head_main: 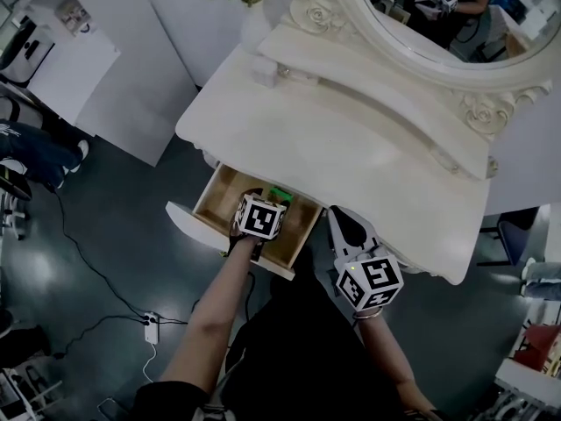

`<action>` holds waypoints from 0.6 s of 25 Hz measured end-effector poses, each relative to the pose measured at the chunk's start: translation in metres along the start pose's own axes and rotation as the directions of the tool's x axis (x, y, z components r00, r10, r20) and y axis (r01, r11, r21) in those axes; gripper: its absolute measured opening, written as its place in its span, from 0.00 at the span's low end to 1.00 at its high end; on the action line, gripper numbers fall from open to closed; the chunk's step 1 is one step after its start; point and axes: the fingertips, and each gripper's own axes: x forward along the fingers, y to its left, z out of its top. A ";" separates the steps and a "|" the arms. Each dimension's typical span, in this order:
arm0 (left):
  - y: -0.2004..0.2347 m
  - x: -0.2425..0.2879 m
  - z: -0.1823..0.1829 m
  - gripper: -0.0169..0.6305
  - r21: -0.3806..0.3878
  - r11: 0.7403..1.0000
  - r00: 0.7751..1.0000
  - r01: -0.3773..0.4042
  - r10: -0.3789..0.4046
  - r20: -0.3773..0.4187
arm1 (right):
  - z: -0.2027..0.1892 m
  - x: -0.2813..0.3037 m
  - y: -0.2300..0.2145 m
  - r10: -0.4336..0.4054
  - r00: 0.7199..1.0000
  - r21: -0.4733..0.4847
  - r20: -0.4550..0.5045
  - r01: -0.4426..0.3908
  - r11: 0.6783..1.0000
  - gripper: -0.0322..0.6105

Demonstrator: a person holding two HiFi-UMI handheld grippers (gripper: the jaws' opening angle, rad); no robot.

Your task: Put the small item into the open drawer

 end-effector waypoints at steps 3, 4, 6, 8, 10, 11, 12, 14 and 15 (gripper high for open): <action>0.000 -0.019 0.012 0.50 -0.020 1.000 0.997 -0.009 0.010 0.072 | 0.002 0.000 0.004 0.009 1.000 -0.004 0.008 -0.009 1.000 0.06; 0.001 -0.026 0.014 0.49 -0.028 0.999 0.996 -0.016 0.019 0.090 | 0.003 0.000 0.005 0.012 1.000 -0.004 0.010 -0.012 1.000 0.06; 0.002 -0.040 0.019 0.47 -0.034 0.999 0.991 -0.032 0.036 0.126 | 0.004 -0.001 0.007 0.016 1.000 -0.002 0.015 -0.015 1.000 0.06; 0.004 -0.053 0.024 0.46 -0.033 0.998 0.986 -0.046 0.051 0.159 | 0.005 -0.002 0.008 0.018 1.000 -0.001 0.021 -0.018 1.000 0.06; 0.005 -0.067 0.028 0.43 -0.042 0.997 0.979 -0.057 0.064 0.193 | 0.008 -0.004 0.010 0.020 0.999 -0.005 0.029 -0.020 1.000 0.06; 0.006 -0.075 0.030 0.42 -0.053 0.997 0.975 -0.059 0.069 0.210 | 0.010 -0.005 0.011 0.021 0.999 -0.008 0.033 -0.021 1.000 0.06; 0.007 -0.082 0.032 0.41 -0.066 0.996 0.971 -0.059 0.073 0.229 | 0.011 -0.006 0.012 0.021 0.999 -0.011 0.036 -0.020 1.000 0.06; 0.010 -0.098 0.037 0.37 -0.088 0.994 0.959 -0.062 0.084 0.270 | 0.013 -0.007 0.013 0.021 0.999 -0.016 0.043 -0.020 1.000 0.06; 0.011 -0.105 0.039 0.36 -0.095 0.993 0.953 -0.066 0.091 0.290 | 0.013 -0.007 0.014 0.022 0.999 -0.019 0.046 -0.021 1.000 0.06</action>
